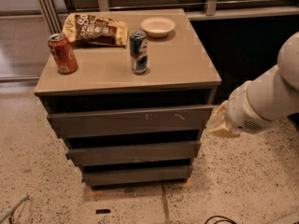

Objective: Open middle drawer

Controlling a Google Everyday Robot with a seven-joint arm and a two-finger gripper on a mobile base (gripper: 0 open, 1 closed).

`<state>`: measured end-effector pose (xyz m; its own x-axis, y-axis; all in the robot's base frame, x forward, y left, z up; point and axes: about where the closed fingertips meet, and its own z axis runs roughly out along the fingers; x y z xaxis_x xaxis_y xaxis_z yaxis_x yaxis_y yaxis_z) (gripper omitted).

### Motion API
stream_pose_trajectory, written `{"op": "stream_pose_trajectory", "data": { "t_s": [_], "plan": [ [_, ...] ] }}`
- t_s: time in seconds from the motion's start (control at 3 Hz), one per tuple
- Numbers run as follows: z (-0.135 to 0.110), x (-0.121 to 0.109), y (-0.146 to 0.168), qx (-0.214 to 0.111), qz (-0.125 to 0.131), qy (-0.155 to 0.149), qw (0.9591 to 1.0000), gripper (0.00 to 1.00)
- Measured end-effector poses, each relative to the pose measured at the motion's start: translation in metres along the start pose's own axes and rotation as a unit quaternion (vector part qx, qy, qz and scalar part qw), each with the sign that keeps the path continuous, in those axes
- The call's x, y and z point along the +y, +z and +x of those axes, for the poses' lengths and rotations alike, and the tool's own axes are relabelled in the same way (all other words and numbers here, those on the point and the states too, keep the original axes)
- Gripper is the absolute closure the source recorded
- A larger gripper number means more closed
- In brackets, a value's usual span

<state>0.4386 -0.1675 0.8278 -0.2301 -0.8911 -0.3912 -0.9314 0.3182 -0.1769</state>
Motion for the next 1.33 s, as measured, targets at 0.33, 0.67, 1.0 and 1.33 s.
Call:
{"op": "stream_pose_trajectory", "data": {
  "t_s": [0.33, 0.67, 1.0, 1.33],
  "plan": [
    [-0.002, -0.010, 0.014, -0.013, 0.023, 0.003, 0.9997, 1.00],
    [-0.002, -0.010, 0.014, -0.013, 0.023, 0.003, 0.9997, 1.00],
    [0.006, -0.003, 0.032, -0.011, 0.022, -0.004, 0.9997, 1.00],
    [0.032, 0.018, 0.104, -0.017, 0.007, -0.020, 0.9996, 1.00]
  ]
}}
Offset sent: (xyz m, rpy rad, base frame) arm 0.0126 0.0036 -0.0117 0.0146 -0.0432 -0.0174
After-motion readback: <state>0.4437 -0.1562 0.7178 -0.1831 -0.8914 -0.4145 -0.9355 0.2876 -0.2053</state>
